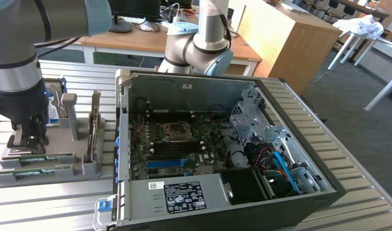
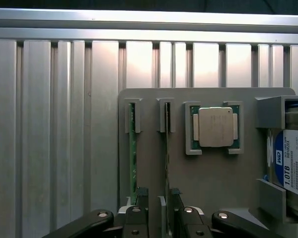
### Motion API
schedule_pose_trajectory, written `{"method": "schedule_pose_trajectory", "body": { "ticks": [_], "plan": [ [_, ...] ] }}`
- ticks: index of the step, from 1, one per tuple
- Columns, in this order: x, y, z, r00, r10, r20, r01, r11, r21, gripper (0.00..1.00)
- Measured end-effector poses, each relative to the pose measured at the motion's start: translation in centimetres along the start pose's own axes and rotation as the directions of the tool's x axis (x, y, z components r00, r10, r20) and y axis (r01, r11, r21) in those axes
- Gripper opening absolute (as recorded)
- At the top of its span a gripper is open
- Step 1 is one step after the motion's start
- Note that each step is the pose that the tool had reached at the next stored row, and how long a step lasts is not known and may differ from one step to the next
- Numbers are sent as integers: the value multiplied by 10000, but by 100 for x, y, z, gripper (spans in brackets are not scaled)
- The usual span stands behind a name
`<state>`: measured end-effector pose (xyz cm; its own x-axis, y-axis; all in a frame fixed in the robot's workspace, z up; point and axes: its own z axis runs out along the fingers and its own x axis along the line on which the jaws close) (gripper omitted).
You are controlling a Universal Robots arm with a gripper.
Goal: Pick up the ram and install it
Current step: 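Pick up the ram and move it above insertion slot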
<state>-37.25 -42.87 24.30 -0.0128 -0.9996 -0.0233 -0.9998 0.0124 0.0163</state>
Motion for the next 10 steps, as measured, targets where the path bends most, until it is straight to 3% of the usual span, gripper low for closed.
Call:
{"method": "schedule_pose_trajectory", "body": {
  "ticks": [10],
  "plan": [
    [142,-1,-3,10000,0,0,0,10000,1,30]
  ]
}}
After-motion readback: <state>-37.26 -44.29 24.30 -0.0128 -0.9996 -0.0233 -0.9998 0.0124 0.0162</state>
